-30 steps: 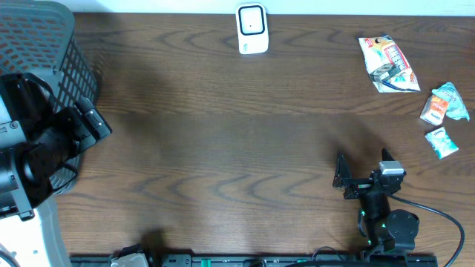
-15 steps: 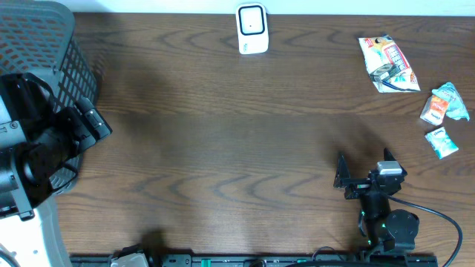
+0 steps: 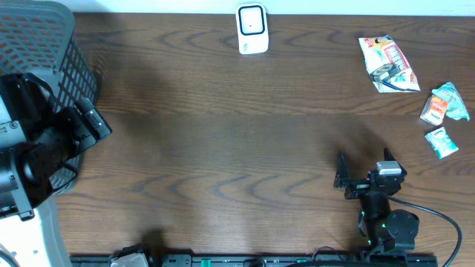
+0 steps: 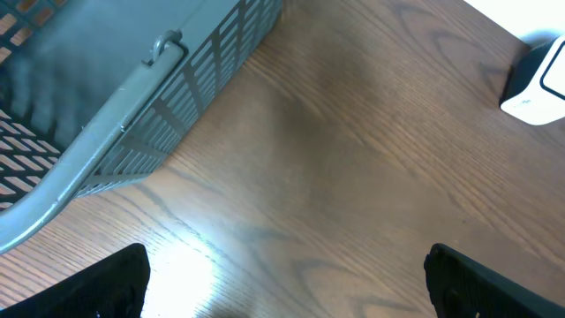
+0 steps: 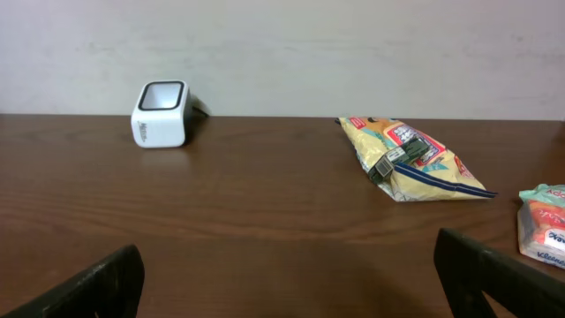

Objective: Scan the item barcode

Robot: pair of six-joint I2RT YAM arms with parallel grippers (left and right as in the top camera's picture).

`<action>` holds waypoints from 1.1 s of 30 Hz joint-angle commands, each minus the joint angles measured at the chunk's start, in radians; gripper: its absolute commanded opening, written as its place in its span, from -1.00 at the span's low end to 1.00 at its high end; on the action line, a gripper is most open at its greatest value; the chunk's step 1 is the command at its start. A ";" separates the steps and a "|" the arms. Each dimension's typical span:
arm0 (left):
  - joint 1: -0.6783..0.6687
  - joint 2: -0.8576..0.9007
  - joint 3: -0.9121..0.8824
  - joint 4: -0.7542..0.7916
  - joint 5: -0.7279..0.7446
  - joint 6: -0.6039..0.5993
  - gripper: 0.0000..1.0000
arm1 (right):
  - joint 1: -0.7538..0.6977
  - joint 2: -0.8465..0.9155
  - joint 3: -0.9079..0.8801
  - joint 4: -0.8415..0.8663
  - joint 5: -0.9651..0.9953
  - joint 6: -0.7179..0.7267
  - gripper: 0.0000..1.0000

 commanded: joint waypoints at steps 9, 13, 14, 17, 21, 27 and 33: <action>0.005 0.000 -0.007 -0.002 -0.010 -0.002 0.96 | -0.002 -0.007 -0.003 -0.003 0.011 -0.011 0.98; 0.005 0.000 -0.007 -0.004 -0.011 0.003 0.95 | -0.002 -0.007 -0.003 -0.003 0.011 -0.011 0.99; 0.006 0.000 -0.007 -0.006 -0.011 0.027 0.96 | -0.002 -0.007 -0.003 -0.003 0.011 -0.011 0.98; 0.005 -0.001 -0.007 -0.010 -0.001 0.047 0.96 | -0.002 -0.007 -0.003 -0.003 0.011 -0.011 0.98; -0.027 -0.030 -0.036 0.016 0.070 0.055 0.95 | -0.002 -0.007 -0.003 -0.003 0.012 -0.011 0.98; -0.193 -0.217 -0.339 0.311 0.252 0.313 0.95 | -0.002 -0.007 -0.003 -0.003 0.011 -0.011 0.98; -0.259 -0.465 -0.674 0.470 0.264 0.326 0.95 | -0.002 -0.007 -0.003 -0.003 0.011 -0.011 0.99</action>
